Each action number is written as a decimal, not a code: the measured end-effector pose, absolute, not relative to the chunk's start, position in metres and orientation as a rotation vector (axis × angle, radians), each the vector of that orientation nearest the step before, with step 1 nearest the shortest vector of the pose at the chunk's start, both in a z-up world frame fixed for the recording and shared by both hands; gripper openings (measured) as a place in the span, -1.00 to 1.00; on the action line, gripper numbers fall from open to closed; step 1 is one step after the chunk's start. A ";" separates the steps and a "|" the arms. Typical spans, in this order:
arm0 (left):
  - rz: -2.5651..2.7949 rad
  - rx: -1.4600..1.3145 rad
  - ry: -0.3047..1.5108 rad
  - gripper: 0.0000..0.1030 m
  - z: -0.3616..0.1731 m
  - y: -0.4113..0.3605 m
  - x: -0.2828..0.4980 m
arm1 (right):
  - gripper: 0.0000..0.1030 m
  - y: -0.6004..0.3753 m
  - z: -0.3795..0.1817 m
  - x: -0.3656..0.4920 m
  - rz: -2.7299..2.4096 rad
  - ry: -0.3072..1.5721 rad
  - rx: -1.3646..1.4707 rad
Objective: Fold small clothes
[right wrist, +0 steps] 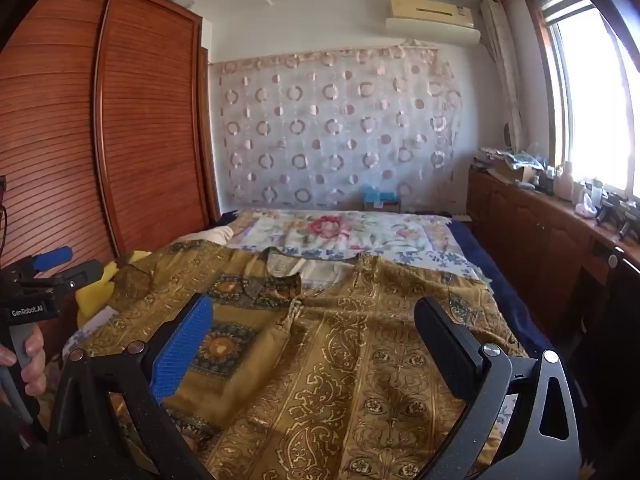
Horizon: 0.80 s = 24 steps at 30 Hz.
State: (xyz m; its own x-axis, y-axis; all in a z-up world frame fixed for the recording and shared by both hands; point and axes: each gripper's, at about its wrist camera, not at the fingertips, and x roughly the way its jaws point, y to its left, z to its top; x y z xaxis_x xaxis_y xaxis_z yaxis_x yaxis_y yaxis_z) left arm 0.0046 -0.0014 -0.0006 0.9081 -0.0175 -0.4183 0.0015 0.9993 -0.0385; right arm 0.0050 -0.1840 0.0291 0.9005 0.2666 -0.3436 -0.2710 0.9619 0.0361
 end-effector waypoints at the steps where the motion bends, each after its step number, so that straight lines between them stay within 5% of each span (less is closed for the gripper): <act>1: 0.001 -0.032 0.411 1.00 0.000 -0.003 0.001 | 0.99 -0.184 0.029 0.005 0.278 0.360 -0.012; 24: -0.012 -0.010 0.400 1.00 0.004 -0.011 -0.006 | 0.99 -0.183 0.031 0.002 0.276 0.355 -0.013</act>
